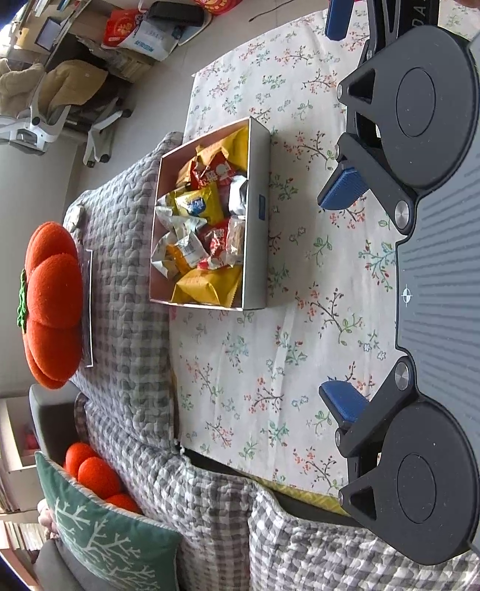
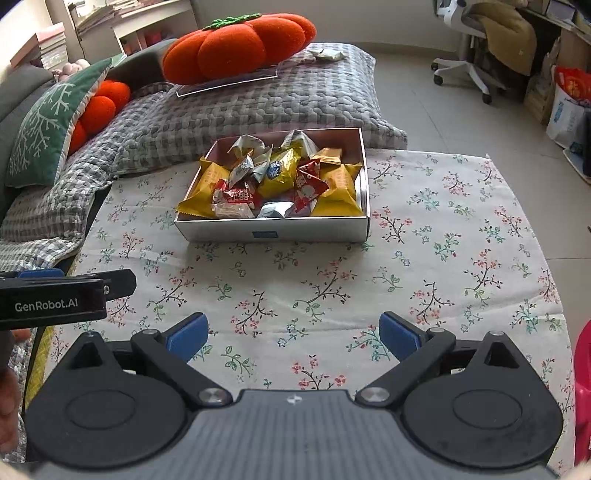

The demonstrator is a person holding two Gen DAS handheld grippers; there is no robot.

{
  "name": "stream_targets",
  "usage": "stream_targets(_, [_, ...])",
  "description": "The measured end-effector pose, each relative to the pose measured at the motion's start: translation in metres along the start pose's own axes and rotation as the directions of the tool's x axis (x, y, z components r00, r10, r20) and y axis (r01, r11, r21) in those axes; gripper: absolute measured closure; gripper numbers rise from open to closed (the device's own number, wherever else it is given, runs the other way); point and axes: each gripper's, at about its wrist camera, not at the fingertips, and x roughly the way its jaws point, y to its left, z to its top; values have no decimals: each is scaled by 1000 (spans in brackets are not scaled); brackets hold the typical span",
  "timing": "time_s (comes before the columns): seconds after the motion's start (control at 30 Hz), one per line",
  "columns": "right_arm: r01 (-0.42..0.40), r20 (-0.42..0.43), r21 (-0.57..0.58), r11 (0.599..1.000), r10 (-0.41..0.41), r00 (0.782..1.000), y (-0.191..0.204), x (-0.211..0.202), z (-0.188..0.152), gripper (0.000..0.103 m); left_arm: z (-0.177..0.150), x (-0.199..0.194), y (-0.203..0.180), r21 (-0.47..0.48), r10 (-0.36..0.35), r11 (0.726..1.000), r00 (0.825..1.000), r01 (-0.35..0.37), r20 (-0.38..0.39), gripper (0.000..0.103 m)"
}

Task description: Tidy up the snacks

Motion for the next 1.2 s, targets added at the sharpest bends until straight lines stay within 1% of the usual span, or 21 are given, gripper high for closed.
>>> stream_targets(0.27, [16,9,-24,1000,-15,1000,6,1,0,4,0,0,0,1,-4,1000,1000,4,-4,1])
stream_targets(0.43, [35,24,-32,999,-34,999,9,1,0,4,0,-1,0,-8,-27,1000,1000,27,-3,0])
stream_targets(0.57, [62,48,-43,997,-60,997,11,-1,0,3,-1,1,-2,8,-17,1000,1000,17,-2,0])
stream_targets(0.77, [67,55,-56,996,-64,996,15,-1,0,3,-1,-2,-4,25,-11,1000,1000,11,12,0])
stream_targets(1.2, [83,62,-73,994,-79,995,16,0,-1,2,-2,-2,-5,25,-6,1000,1000,6,4,0])
